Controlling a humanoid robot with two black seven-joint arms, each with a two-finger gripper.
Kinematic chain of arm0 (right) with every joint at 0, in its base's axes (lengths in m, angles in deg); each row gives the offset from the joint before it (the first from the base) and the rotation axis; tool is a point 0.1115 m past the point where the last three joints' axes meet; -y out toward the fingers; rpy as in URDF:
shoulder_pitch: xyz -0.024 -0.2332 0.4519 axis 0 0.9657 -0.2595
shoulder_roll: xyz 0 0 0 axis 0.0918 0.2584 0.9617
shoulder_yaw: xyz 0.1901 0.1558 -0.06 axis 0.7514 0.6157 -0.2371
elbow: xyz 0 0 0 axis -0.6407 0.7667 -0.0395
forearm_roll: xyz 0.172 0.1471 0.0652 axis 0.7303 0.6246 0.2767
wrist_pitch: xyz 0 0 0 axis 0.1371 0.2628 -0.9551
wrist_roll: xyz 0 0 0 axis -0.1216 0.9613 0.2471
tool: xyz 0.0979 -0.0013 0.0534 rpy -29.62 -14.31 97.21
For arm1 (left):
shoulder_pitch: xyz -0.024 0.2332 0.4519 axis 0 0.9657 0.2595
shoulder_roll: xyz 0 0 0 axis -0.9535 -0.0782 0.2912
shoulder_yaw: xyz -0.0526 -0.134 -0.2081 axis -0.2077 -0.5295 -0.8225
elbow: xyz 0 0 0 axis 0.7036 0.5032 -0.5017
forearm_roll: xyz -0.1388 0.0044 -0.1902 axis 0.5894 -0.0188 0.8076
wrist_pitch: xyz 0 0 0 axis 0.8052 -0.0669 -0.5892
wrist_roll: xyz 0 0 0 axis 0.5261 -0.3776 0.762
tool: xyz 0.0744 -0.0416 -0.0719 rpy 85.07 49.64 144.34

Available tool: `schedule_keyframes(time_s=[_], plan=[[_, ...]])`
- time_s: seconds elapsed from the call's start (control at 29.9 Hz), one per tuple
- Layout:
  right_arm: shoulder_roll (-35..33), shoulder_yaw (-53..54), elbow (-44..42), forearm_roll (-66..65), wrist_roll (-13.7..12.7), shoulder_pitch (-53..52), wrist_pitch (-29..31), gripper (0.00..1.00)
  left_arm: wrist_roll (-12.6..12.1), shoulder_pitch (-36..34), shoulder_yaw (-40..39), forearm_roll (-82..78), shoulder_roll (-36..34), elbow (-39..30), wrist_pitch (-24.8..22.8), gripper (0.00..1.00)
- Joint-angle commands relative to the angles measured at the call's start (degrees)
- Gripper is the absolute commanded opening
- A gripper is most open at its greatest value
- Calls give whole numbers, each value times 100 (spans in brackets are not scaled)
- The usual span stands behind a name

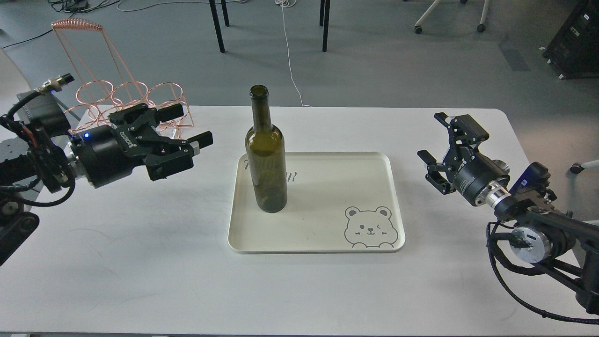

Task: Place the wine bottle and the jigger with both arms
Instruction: 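Close the left gripper around the neck of the green wine bottle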

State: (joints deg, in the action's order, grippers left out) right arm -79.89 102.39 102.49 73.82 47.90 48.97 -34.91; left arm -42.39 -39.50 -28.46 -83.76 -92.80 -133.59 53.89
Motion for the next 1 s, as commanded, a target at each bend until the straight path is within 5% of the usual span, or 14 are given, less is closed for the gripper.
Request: schedule_keyframes(time_s=[0.0,0.97], plan=[[-14,-2,9,0,0,-9,-1,98,-2,-572,479,-57,38,278,10,98],[-49,7,18,0,0,-9,-10,98,-2,-1830,1525,-31,986,1272,-60,98]])
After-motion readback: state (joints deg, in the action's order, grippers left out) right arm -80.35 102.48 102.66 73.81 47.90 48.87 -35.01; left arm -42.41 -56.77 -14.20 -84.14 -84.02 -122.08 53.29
